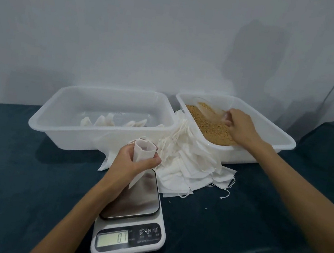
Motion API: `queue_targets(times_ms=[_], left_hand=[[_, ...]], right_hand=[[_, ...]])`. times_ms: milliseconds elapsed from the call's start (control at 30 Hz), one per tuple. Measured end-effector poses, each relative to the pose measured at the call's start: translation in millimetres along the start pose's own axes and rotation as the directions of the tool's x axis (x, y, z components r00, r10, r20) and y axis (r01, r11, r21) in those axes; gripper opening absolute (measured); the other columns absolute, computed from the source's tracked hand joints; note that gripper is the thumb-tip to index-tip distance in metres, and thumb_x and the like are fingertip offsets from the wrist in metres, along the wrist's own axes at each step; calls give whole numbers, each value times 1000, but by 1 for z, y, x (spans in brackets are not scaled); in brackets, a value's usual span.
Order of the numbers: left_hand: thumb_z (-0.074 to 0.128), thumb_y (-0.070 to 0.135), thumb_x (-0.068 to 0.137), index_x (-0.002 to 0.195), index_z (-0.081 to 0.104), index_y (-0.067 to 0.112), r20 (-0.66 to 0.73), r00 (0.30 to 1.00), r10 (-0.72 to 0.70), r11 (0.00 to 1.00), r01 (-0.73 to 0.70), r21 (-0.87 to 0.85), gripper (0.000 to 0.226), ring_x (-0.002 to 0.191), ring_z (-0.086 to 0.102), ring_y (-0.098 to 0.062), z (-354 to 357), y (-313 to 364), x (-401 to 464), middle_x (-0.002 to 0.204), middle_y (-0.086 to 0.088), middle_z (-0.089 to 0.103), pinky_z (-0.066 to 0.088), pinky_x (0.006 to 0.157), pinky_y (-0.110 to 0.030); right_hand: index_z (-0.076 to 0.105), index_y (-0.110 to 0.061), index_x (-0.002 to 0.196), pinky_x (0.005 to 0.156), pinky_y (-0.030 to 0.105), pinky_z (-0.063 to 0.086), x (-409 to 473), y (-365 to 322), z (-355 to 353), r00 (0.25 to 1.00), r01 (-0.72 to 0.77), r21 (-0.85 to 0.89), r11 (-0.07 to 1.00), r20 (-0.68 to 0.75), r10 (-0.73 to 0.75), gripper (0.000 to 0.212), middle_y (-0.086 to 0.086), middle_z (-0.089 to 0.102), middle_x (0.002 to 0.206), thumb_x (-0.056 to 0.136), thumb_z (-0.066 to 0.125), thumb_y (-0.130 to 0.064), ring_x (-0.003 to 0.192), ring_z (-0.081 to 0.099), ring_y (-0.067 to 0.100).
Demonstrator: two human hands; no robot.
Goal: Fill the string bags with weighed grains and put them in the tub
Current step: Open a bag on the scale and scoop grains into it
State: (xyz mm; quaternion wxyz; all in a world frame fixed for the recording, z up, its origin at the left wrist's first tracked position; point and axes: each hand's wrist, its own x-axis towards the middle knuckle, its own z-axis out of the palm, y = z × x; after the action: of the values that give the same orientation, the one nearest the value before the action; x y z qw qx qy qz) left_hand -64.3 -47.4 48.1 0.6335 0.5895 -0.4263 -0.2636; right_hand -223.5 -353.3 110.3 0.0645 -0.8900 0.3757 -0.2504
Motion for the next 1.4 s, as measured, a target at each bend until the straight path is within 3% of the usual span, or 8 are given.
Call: queue_targets(times_ms=[200, 367, 567, 700, 933, 1067, 1267, 1400], left_hand=[[82, 22, 81, 102, 70, 16, 43, 999, 11, 997, -8, -80, 26, 95, 70, -25, -2, 2, -16, 98, -10, 72, 58, 82, -28], [80, 9, 88, 111, 65, 8, 56, 998, 24, 998, -20, -62, 28, 95, 70, -21, -8, 5, -21, 99, -11, 73, 58, 85, -29], [82, 17, 82, 110, 70, 10, 20, 1000, -6, 998, 7, -67, 31, 101, 72, -24, -9, 7, -23, 104, -6, 74, 59, 92, -36], [82, 7, 86, 110, 70, 6, 8, 1000, -28, 999, 28, -31, 27, 99, 72, -27, -5, 4, -22, 103, -7, 75, 58, 90, -34], [79, 3, 88, 105, 67, -2, 26, 999, -38, 999, 38, -22, 21, 94, 66, -16, -1, 3, -23, 97, -7, 72, 56, 85, -29], [78, 3, 90, 102, 66, -5, 11, 1000, -28, 1000, 28, -13, 19, 89, 64, -18, -1, 4, -22, 103, -20, 69, 54, 81, -31], [76, 2, 91, 100, 64, -7, 10, 1000, -22, 999, 22, -23, 18, 89, 62, -18, -1, 7, -23, 95, -7, 64, 51, 82, -31], [77, 0, 90, 103, 64, -9, 3, 1000, -25, 998, 25, -54, 21, 93, 61, -22, 1, 10, -24, 110, -29, 59, 50, 85, -33]], right_hand=[[67, -7, 120, 87, 24, 47, -59, -47, -37, 937, 321, 216, 922, 66, -342, 26, 4, 68, 104, 95, 63, 0, 99, 64, 20], [68, -10, 124, 84, 5, 37, -97, -75, -54, 840, 505, 202, 839, 109, -532, 33, 2, 68, 109, 93, 66, 1, 96, 57, 7], [67, -11, 126, 100, 44, 42, -97, -85, -56, 801, 587, 79, 806, 86, -592, 39, 5, 68, 114, 89, 70, 1, 101, 57, 22], [67, -13, 127, 113, 52, 29, -91, -81, -58, 787, 617, -27, 786, 42, -616, 43, 0, 64, 108, 87, 71, 3, 101, 58, 27], [69, -13, 123, 111, 63, 32, -84, -82, -59, 734, 669, -181, 720, 9, -679, 50, 5, 66, 105, 78, 77, 6, 99, 64, 37], [69, -13, 123, 110, 64, 32, -81, -82, -61, 708, 691, -220, 689, 8, -707, 49, 8, 67, 106, 78, 76, 5, 99, 64, 38], [71, -11, 120, 109, 66, 31, -78, -85, -64, 675, 709, -293, 642, 18, -737, 46, 11, 68, 102, 76, 79, 2, 98, 65, 40], [72, -11, 119, 108, 68, 31, -78, -86, -63, 651, 721, -322, 614, 13, -759, 47, 11, 68, 99, 75, 81, 1, 95, 66, 40]])
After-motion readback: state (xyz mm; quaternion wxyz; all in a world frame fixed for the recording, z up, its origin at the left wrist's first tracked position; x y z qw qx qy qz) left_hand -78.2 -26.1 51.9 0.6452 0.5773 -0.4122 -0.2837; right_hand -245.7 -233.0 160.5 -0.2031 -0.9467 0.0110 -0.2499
